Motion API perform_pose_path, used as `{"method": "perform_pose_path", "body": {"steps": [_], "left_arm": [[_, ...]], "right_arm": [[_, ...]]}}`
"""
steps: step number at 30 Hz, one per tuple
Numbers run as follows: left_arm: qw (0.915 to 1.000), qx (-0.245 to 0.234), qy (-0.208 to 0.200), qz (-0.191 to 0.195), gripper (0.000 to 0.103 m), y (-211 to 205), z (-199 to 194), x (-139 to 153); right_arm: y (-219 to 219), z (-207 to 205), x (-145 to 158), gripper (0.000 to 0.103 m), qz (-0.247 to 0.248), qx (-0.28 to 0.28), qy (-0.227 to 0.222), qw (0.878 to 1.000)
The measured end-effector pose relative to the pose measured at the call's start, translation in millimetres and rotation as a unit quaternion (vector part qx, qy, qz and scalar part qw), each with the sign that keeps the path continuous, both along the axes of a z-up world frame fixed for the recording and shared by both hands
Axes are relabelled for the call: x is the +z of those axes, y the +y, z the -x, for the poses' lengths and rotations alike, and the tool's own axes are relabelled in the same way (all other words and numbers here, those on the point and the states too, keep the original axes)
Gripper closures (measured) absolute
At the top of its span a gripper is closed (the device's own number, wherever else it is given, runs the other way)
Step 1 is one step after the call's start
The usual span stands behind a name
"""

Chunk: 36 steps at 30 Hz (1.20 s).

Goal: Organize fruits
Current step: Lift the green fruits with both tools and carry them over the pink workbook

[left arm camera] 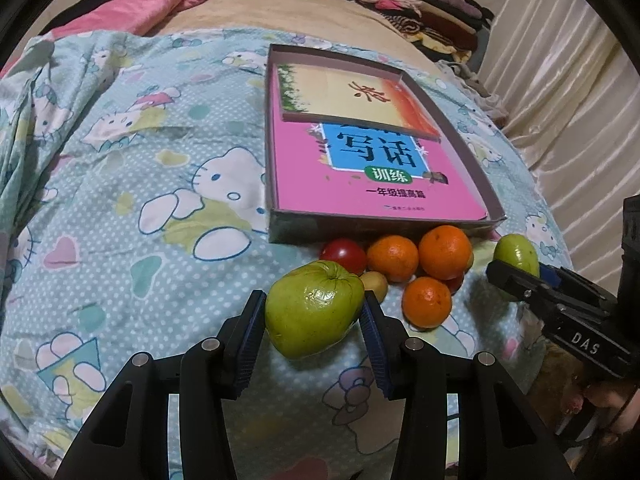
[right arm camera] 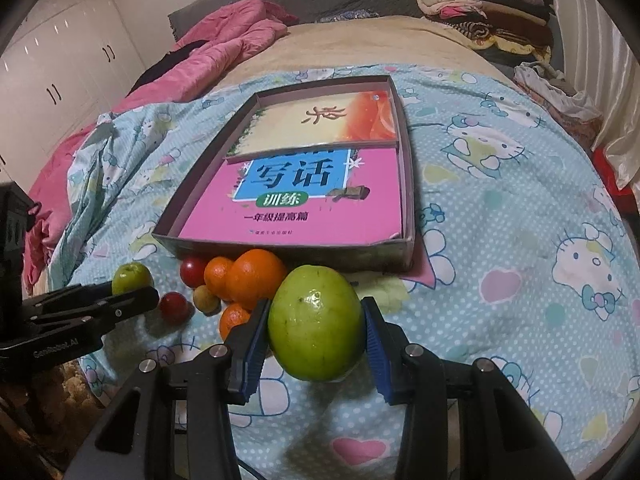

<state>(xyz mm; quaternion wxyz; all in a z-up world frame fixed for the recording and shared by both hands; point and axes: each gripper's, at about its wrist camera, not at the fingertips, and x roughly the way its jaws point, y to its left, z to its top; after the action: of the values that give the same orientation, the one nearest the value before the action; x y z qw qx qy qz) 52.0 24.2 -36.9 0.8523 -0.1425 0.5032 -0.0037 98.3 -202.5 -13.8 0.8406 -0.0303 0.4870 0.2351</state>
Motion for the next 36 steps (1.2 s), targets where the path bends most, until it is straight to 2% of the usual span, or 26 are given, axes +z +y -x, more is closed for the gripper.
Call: {"method": "perform_pose_path", "body": {"steps": [5,13,25,36], "left_arm": [[0.9999,0.013,-0.001,-0.002,0.055,7.6,0.6,1.7],[0.9993,0.021,-0.027,-0.015,0.055,11.9,-6.2,22.5],[0.9983,0.017,-0.054,-0.012,0.055,0.0,-46.1,45.7],[0.9990,0.012,-0.035,-0.026,0.055,-11.9,-79.3,23.5]], "right_arm": [[-1.3,-1.2,4.3,0.059,-0.004,0.000,-0.011,1.000],[-0.8,-4.7,17.8,0.058,-0.009,0.003,-0.044,0.999],[8.7,-24.3,28.0,0.059,-0.028,0.007,-0.066,0.997],[13.5,-50.0,18.0,0.059,-0.017,0.008,-0.069,0.997]]}}
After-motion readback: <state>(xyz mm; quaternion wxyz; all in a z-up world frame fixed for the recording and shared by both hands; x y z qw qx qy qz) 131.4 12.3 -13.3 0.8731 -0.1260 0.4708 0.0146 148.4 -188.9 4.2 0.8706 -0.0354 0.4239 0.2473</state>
